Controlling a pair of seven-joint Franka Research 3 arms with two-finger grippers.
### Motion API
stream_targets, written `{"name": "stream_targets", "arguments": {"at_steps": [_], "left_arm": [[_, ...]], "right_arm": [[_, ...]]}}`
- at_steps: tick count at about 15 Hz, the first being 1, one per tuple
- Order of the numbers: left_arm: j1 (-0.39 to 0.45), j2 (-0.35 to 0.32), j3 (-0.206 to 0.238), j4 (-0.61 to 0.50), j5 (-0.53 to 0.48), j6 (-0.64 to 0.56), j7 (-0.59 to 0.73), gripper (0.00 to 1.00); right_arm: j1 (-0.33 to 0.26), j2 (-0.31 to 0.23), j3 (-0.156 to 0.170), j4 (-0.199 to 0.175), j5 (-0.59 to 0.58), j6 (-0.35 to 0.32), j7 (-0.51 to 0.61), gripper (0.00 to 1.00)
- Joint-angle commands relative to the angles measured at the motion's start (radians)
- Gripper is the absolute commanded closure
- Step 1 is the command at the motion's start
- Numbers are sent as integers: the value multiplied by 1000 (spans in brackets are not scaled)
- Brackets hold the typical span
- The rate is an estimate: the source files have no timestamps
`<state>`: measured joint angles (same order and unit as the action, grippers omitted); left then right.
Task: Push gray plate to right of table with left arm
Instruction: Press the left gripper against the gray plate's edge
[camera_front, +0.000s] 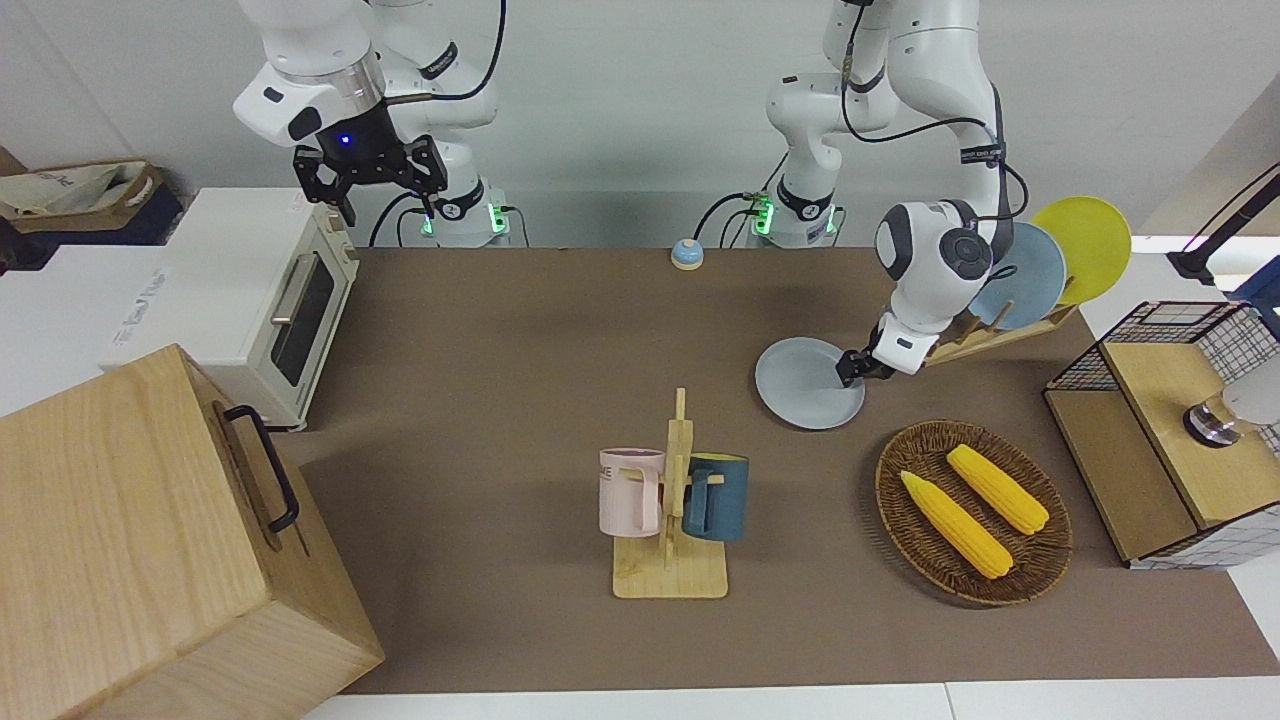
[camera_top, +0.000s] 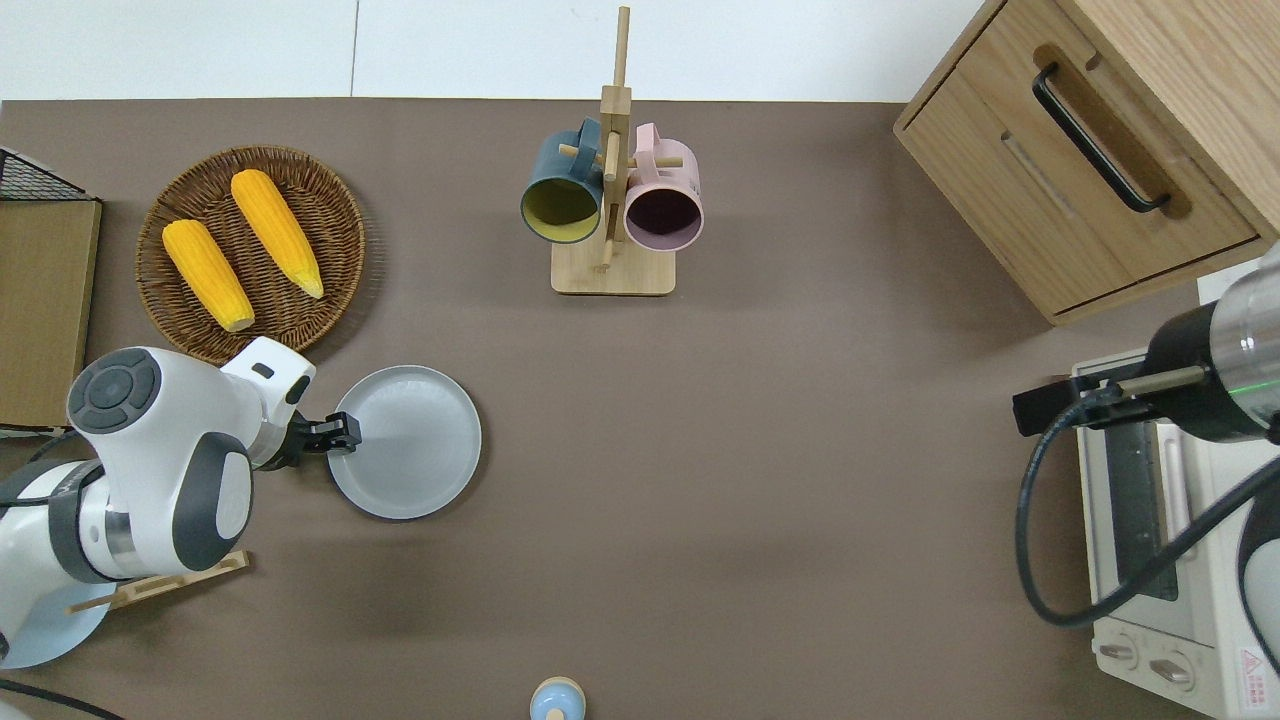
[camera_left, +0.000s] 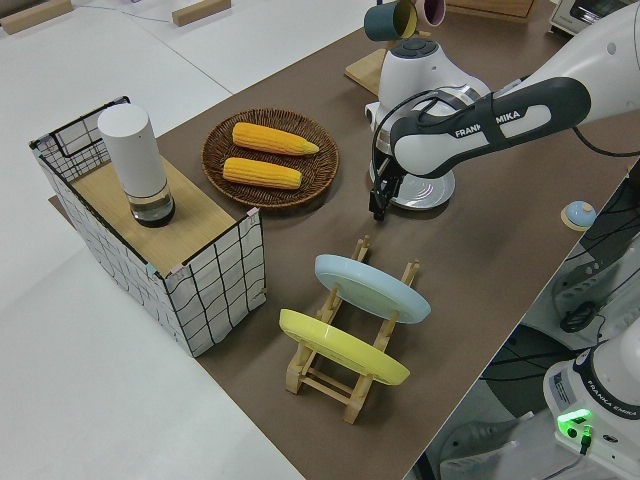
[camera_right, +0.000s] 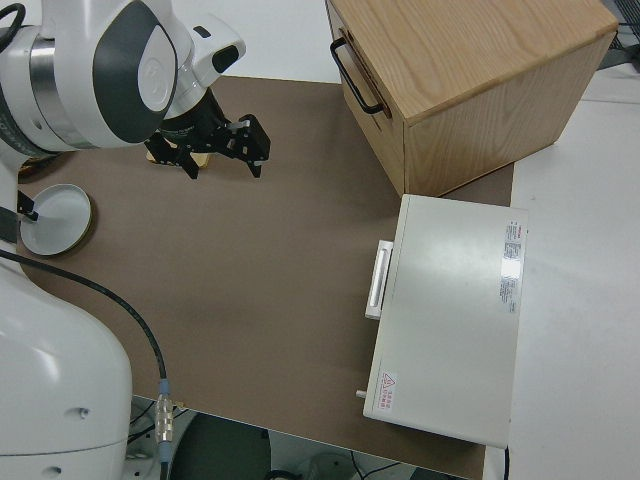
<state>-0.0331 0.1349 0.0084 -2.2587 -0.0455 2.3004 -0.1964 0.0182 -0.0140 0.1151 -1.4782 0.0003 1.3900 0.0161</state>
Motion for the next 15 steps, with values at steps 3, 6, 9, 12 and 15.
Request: {"name": "stream_targets", "arguments": {"at_steps": [3,6,9,12,15], "left_arm": [[-1,-15,2,-13,-17,11,-11,1000],[-1,-15,2,-13,-19,11,-11,1000],[-1,-15,2,-15,-17,16,-12,1000],[-1,-15,2,-15,-19,19,-11,1000],[-1,-14,2,-15,-17,22,-11,1000]], "right_arm": [[-20,-3,15,9,4,-16,13,17],[-20,-3,15,9,6,-16,13,17],[-20,-3,15,9,6,-16,13,17],[-20,-3,17,9,6,-16,13,17],[-20,-3,15,9,4,-16,13,17]]}}
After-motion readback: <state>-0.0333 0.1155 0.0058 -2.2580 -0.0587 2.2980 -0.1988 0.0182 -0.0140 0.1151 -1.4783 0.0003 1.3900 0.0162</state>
